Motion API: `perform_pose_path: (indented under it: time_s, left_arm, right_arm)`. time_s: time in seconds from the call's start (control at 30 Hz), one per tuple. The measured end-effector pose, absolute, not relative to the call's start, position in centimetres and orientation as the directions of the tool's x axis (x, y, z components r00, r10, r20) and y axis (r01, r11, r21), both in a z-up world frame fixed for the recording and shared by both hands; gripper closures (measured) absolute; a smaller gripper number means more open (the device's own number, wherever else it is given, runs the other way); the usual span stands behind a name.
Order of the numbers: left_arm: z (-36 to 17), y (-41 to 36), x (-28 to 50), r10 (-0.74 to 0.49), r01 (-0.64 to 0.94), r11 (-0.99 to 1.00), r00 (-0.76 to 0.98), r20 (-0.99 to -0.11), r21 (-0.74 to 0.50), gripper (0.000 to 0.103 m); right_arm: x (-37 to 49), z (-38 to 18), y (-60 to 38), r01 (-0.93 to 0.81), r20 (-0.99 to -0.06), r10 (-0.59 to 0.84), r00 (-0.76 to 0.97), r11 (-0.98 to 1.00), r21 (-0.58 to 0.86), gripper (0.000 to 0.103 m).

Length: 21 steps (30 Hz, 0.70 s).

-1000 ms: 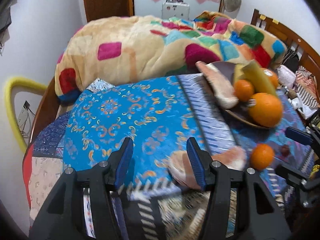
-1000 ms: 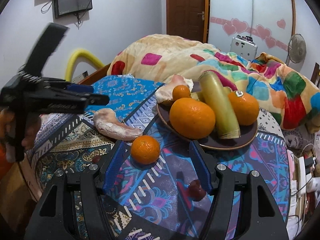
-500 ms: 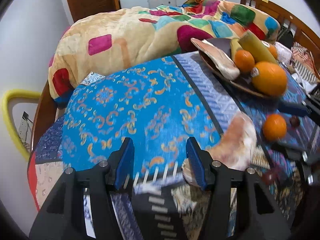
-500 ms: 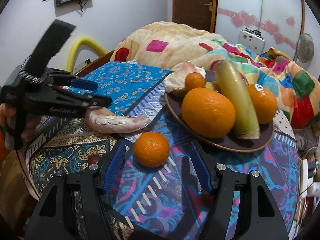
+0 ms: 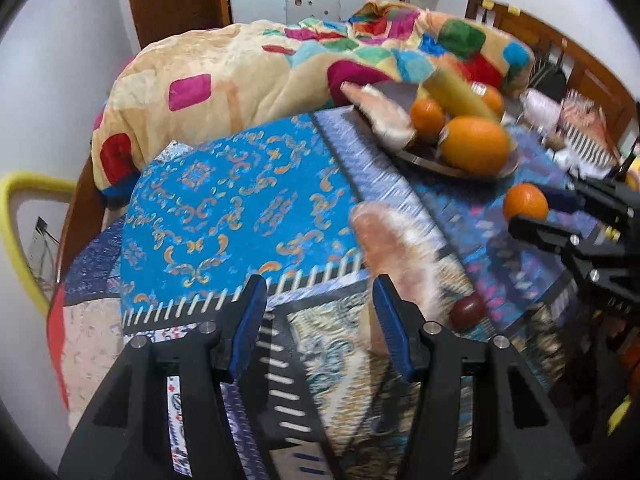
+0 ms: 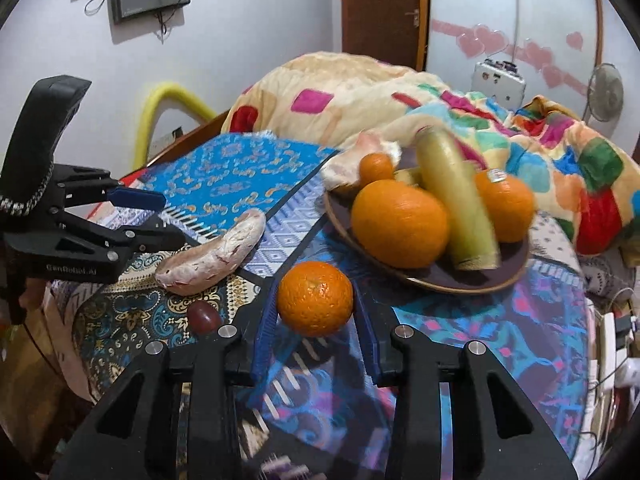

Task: Organize fruits
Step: 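Grasp a loose mandarin with the right tool while the left tool grasps a pomelo piece, then set the mandarin on the plate with the right tool while the left places the pomelo piece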

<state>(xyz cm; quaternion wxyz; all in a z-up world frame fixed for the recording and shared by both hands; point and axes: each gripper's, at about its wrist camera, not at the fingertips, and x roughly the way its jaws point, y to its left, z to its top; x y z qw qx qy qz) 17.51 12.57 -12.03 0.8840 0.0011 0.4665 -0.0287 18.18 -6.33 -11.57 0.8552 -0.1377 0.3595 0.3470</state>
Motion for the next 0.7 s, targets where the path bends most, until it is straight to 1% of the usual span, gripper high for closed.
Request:
perform_pose_path:
  time_s: [0.17,0.3,0.53,0.57,0.67,0.7]
  left_arm:
    - [-11.2,10.4,18.0,-0.102,0.085,0.994,0.565,-0.818,-0.066,0.048]
    - [-12.1,8.7,18.8,-0.103,0.109,0.993,0.539,-0.836,-0.052,0.048]
    - [-14.4,7.8,20.0,-0.091,0.091,0.994,0.494,-0.864,-0.052,0.048]
    - [-14.5,7.7,19.9,-0.089,0.091,0.995,0.502,-0.86,-0.05,0.049]
    - [-14.5,7.9,19.9,-0.094,0.082,0.995,0.513,-0.853,-0.06,0.057]
    - [-14.5,8.0,19.9,-0.09,0.077,0.995,0.517,-0.851,-0.058,0.061]
  right_arm:
    - [18.0,-10.0,-8.5,-0.662,-0.675,0.487,0.554,0.749,-0.003,0.069]
    - [18.0,-9.4,-10.4,-0.632,-0.66,0.468,0.587,0.775,-0.013,0.069]
    - [18.4,-9.9,-12.5,-0.604,-0.659,0.446,0.605,0.797,-0.014,0.069]
    - [18.4,-10.1,-12.7,-0.6,-0.659,0.444,0.607,0.8,-0.014,0.069]
    - [18.5,-10.4,-13.4,-0.597,-0.659,0.444,0.608,0.802,-0.011,0.069]
    - [18.6,-10.5,-13.5,-0.597,-0.659,0.445,0.606,0.802,-0.007,0.069]
